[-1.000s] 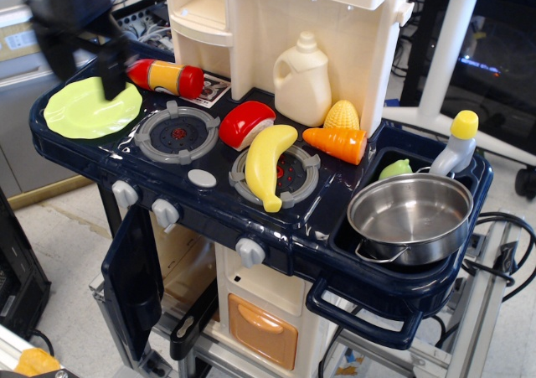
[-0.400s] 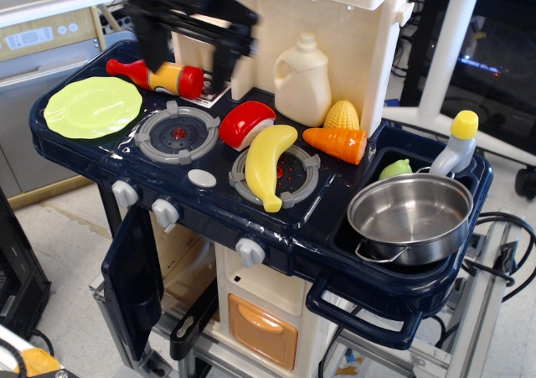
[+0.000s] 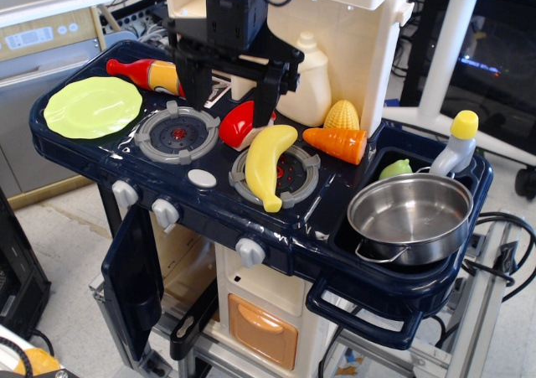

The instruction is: Put banana in pot or pan

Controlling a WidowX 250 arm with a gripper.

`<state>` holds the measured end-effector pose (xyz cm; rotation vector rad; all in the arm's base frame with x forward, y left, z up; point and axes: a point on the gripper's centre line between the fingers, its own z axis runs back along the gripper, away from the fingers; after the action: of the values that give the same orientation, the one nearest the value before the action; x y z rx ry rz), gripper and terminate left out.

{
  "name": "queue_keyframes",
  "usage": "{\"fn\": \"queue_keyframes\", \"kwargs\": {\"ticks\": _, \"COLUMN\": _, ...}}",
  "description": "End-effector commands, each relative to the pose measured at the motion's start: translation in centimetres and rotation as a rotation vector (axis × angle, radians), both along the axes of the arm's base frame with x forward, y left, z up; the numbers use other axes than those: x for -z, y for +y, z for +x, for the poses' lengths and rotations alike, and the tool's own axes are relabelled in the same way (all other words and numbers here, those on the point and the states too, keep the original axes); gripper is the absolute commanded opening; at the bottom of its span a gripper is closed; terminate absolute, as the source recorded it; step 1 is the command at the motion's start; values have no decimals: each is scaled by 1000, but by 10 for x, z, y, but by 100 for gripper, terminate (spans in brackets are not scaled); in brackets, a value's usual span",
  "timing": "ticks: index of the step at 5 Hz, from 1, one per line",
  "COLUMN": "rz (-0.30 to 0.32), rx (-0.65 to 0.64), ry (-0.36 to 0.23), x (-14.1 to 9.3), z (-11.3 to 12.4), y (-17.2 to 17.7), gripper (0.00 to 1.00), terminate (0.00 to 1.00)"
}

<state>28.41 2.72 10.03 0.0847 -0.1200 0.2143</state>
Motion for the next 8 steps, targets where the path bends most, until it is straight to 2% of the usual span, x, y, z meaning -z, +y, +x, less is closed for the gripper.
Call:
{"fn": "queue_keyframes", "kwargs": {"ticks": 1, "rz": -64, "rx": 4, "ry": -26, "x": 23, "z": 17, "y": -5, "gripper": 100, "terminate": 0}}
{"fn": "queue_keyframes", "kwargs": {"ticks": 2, "rz": -52, "rx": 20, "ry": -47, "x": 37, "z": 19, "y": -9, "gripper": 100, "terminate": 0}}
{"fn": "queue_keyframes", "kwargs": {"ticks": 4, "rz": -71, "rx": -36, "ry": -53, "x": 73, "z": 22, "y": -8, "gripper": 100, "terminate": 0}}
{"fn": "queue_keyframes", "kwargs": {"ticks": 5, "rz": -59, "rx": -127, "ry": -37, "x": 79, "z": 23, "y": -16, "gripper": 0, "terminate": 0}}
{"fn": "queue_keyframes", "kwargs": {"ticks": 7, "rz": -98, "rx": -97, "ry": 153, "x": 23, "z": 7, "y": -42, "gripper": 0, "terminate": 0}}
{"fn": "queue_keyframes", "kwargs": {"ticks": 8, "rz": -126, "rx": -68, "ry": 214, "x": 13, "z": -1, "y": -63, "gripper": 0, "terminate": 0}}
